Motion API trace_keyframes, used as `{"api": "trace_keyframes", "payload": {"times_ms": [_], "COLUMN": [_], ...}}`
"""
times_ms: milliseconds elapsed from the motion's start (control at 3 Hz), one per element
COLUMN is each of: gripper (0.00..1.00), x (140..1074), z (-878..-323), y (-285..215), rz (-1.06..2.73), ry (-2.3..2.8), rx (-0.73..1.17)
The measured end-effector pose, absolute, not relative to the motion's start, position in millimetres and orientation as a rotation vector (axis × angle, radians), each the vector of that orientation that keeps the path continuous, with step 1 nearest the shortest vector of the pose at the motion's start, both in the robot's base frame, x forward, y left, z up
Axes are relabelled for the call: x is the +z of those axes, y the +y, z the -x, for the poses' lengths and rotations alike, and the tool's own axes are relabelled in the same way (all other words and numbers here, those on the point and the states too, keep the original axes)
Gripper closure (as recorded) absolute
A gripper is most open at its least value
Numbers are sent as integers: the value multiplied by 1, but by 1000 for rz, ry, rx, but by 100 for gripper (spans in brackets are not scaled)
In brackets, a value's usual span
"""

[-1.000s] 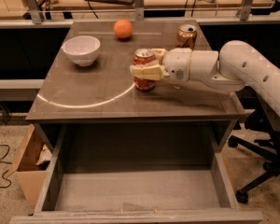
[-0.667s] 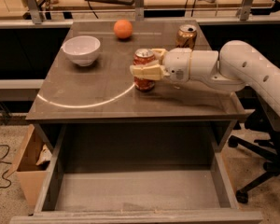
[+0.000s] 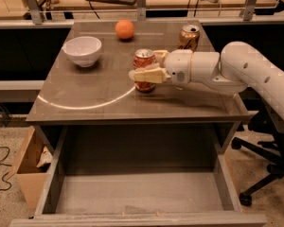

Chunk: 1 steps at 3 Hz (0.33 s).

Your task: Pick coke can from top drawer and place on counter

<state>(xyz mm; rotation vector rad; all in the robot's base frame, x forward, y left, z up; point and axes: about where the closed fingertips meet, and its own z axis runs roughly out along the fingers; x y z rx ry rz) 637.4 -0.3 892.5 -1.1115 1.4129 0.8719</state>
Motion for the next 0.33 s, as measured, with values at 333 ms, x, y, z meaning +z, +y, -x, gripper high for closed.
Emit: {"api": "trace_keyframes", "payload": {"times_ms": [333], "gripper": [0], "x": [893], "z": [-637], "y": [2], "rz": [1115], "ry": [1411], "rx": [875]}}
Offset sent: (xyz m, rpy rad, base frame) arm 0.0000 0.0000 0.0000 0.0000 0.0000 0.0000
